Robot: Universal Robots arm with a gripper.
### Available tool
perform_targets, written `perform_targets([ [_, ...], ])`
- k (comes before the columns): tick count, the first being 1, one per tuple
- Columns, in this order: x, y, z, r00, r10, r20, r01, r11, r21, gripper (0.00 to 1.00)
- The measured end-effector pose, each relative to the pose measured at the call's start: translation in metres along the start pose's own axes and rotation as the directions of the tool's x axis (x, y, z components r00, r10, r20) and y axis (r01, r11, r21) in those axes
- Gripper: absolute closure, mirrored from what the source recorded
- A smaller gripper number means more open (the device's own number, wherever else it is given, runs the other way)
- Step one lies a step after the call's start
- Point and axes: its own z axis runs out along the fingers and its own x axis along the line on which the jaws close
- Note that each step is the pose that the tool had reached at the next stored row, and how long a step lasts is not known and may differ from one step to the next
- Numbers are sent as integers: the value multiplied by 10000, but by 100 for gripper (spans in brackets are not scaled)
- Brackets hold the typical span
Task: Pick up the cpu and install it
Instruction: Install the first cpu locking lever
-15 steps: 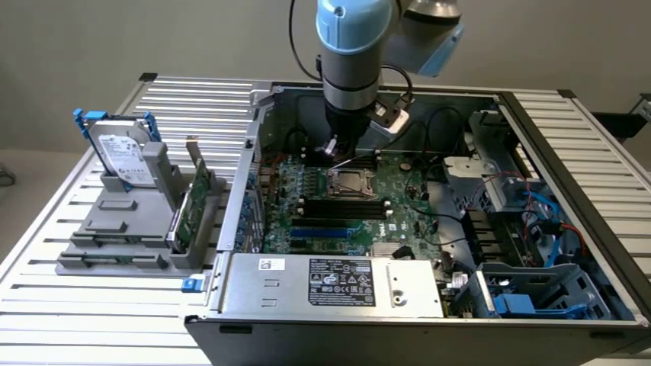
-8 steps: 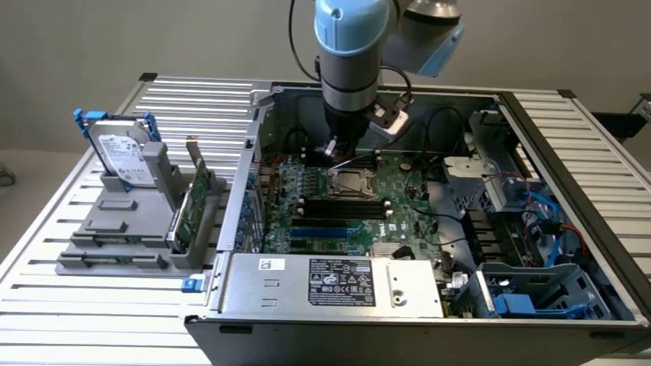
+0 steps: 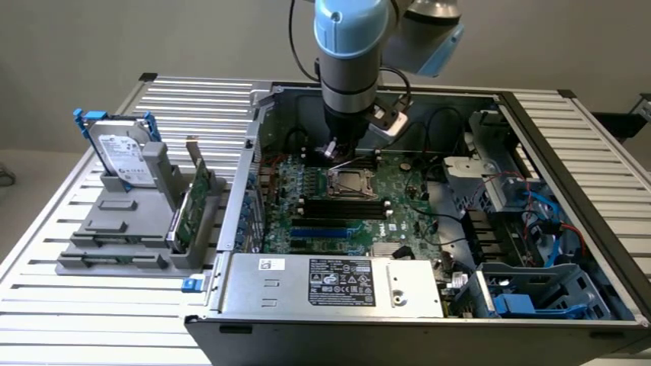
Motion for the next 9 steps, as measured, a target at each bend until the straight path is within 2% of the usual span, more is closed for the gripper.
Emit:
perform_targets([
  [9, -8, 3, 24, 10000, -1, 5, 1, 10000, -5, 89],
])
